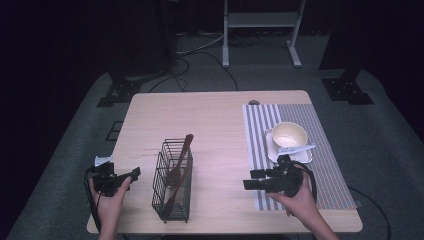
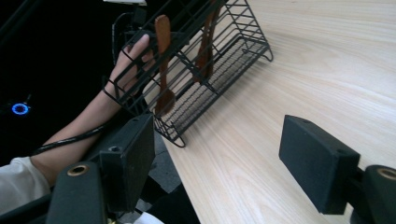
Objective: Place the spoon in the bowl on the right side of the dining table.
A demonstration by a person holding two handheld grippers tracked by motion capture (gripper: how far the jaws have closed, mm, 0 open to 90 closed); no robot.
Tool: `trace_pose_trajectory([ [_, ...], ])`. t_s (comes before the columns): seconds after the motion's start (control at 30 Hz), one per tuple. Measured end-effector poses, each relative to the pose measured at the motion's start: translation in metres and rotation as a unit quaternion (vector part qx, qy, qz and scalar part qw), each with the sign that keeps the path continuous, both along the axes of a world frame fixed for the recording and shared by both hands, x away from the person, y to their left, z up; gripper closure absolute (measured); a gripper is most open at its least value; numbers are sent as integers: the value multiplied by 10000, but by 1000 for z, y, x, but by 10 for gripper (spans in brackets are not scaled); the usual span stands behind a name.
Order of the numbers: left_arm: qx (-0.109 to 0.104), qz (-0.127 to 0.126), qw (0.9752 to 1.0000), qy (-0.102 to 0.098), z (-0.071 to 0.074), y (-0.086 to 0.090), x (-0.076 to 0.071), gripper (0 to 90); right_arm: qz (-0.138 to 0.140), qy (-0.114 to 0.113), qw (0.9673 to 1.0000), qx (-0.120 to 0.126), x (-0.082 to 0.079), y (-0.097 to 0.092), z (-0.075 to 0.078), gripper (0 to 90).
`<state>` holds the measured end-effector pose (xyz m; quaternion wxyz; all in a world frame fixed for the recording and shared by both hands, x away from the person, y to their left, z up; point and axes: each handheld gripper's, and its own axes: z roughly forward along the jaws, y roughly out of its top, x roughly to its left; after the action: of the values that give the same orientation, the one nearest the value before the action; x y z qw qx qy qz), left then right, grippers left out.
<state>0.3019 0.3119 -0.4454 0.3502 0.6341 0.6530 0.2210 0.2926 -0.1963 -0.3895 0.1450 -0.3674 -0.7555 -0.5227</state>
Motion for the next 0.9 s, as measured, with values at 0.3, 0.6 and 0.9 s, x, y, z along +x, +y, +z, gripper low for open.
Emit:
trace_pose_trajectory([
  [0.3,9,-3,10000,4,0,0,0,2,264,-27,9996,-44,7,22,11,258],
  [0.6,-47,5,10000,2,0,0,-1,2,365,-35,9993,-34,17,36,21,259],
  [0.9,-95,41,9999,4,-1,0,-3,2,380,53,9990,225,27,42,34,261],
])
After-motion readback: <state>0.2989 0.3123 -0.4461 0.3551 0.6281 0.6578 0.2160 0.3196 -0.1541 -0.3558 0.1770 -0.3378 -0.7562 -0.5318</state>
